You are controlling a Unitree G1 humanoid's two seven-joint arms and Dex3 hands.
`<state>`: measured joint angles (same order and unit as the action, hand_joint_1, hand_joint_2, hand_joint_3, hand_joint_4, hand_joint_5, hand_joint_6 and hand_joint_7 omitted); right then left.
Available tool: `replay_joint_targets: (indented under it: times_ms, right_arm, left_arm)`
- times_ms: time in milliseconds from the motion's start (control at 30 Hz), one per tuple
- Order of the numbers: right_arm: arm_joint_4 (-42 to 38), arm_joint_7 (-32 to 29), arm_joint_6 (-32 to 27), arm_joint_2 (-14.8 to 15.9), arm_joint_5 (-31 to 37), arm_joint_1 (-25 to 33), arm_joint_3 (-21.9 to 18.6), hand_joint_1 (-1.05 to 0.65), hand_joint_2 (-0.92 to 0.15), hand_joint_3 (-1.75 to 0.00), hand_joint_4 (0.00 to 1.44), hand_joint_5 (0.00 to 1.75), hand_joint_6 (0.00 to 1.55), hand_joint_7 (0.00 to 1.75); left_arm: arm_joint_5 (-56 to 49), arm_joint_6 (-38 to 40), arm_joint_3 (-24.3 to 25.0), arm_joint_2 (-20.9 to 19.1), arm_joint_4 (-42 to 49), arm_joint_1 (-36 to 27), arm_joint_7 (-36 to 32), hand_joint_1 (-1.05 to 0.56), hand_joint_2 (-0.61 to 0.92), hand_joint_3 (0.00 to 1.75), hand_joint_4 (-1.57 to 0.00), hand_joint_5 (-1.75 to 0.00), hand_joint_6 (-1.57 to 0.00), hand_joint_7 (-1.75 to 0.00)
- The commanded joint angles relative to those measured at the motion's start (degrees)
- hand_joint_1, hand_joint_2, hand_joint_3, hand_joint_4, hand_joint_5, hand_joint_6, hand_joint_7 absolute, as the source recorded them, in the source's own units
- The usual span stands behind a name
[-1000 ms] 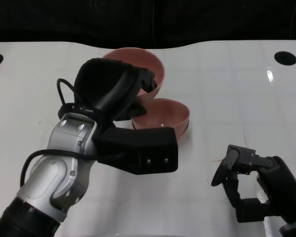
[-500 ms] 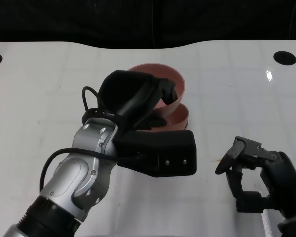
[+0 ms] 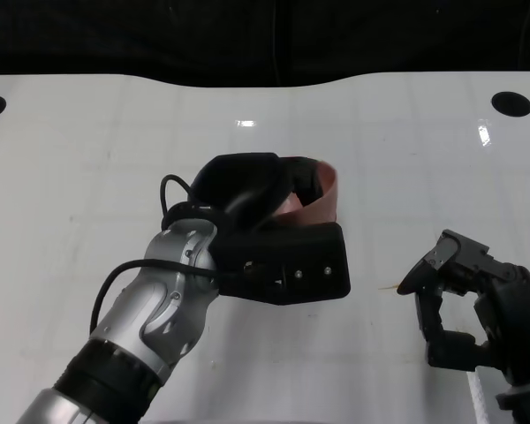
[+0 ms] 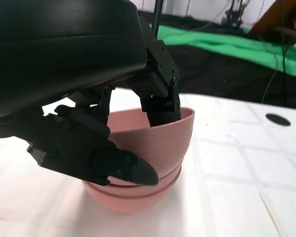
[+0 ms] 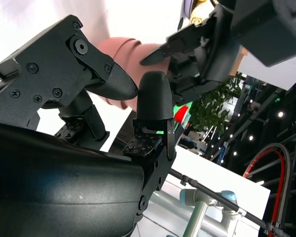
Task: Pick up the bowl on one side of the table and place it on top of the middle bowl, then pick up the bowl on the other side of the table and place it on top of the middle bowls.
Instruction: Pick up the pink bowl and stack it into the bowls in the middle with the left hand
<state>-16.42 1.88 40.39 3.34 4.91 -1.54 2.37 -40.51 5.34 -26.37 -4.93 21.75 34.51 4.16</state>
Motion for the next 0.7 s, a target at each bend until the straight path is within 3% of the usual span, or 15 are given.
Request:
replay_joint_targets:
  times_ms: [33, 100, 167, 467, 700]
  right_arm:
    - [0.6, -0.3, -0.5, -0.3, -1.0, 0.6, -0.7, -0.23, -0.42, -1.29, 0.87, 1.75, 0.76, 1.44]
    - [0.5, -0.3, 0.1, -0.2, -0.8, 0.5, -0.7, -0.23, -0.43, -1.27, 0.88, 1.75, 0.76, 1.43]
    - [0.7, -0.2, 0.0, -0.2, -0.9, 0.5, -0.7, -0.23, -0.43, -1.26, 0.88, 1.75, 0.76, 1.43]
    - [0.4, 0.5, 0.0, -0.1, -1.8, 0.4, -0.7, -0.22, -0.43, -1.27, 0.87, 1.75, 0.77, 1.42]
    - [0.1, 0.8, -0.2, -0.1, -2.1, 0.3, -0.8, -0.22, -0.43, -1.27, 0.86, 1.75, 0.78, 1.41]
  left_arm:
    - [-0.3, -0.5, -0.8, -1.3, 1.4, 1.7, 1.1, -0.41, 0.92, 0.23, -0.5, -1.08, -0.64, -0.24]
    - [-1.3, -0.3, -1.8, -2.2, 0.6, 1.8, 1.7, -0.46, 0.92, 0.25, -0.4, -0.66, -0.56, -0.1]
    - [-2.1, 0.0, -2.3, -3.0, -0.7, 1.7, 2.3, -0.5, 0.92, 0.25, -0.34, -0.53, -0.51, -0.05]
    - [-10.5, 1.3, -5.1, -6.1, -5.1, 1.5, 0.7, -0.68, 0.92, 0.31, -0.03, -0.42, -0.33, 0.0]
    - [-11.0, 0.5, -3.7, -7.5, -8.6, -1.1, -1.3, -0.74, 0.92, 0.32, 0.0, -0.22, -0.2, -0.01]
